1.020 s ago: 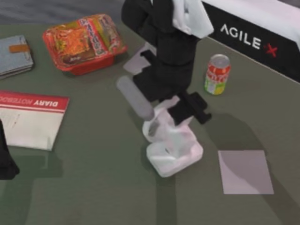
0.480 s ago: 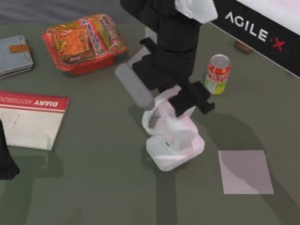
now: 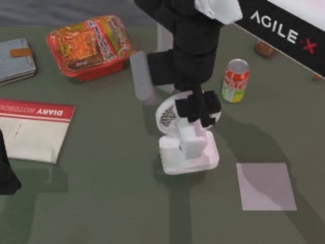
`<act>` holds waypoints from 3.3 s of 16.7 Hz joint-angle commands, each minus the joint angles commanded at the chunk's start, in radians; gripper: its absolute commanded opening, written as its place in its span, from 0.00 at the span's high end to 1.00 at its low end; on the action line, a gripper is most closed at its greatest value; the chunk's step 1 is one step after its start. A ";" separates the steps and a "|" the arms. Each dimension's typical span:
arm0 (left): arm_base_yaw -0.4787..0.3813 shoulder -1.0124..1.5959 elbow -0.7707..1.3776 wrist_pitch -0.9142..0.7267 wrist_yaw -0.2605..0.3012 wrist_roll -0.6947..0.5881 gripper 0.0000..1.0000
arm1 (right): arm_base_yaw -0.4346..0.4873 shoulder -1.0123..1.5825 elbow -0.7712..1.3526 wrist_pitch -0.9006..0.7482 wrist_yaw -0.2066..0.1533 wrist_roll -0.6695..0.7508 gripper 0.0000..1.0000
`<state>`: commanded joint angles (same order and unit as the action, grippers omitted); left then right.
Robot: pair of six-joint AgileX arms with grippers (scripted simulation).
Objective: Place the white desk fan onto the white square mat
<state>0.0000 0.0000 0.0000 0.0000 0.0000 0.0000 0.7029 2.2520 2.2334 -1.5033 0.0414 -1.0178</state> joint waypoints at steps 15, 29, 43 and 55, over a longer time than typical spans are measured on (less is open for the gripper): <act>0.000 0.000 0.000 0.000 0.000 0.000 0.00 | -0.132 -0.330 -0.321 0.174 0.036 1.941 1.00; 0.000 0.000 0.000 0.000 0.000 0.000 0.00 | -0.248 -0.562 -0.741 0.111 -0.053 3.029 1.00; 0.000 0.000 0.000 0.000 0.000 0.000 0.00 | -0.250 -0.554 -0.872 0.246 -0.054 3.042 1.00; 0.000 0.000 0.000 0.000 0.000 0.000 0.00 | -0.250 -0.554 -0.872 0.246 -0.054 3.042 0.32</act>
<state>0.0000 0.0000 0.0000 0.0000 0.0000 0.0000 0.4530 1.6983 1.3610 -1.2577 -0.0130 2.0242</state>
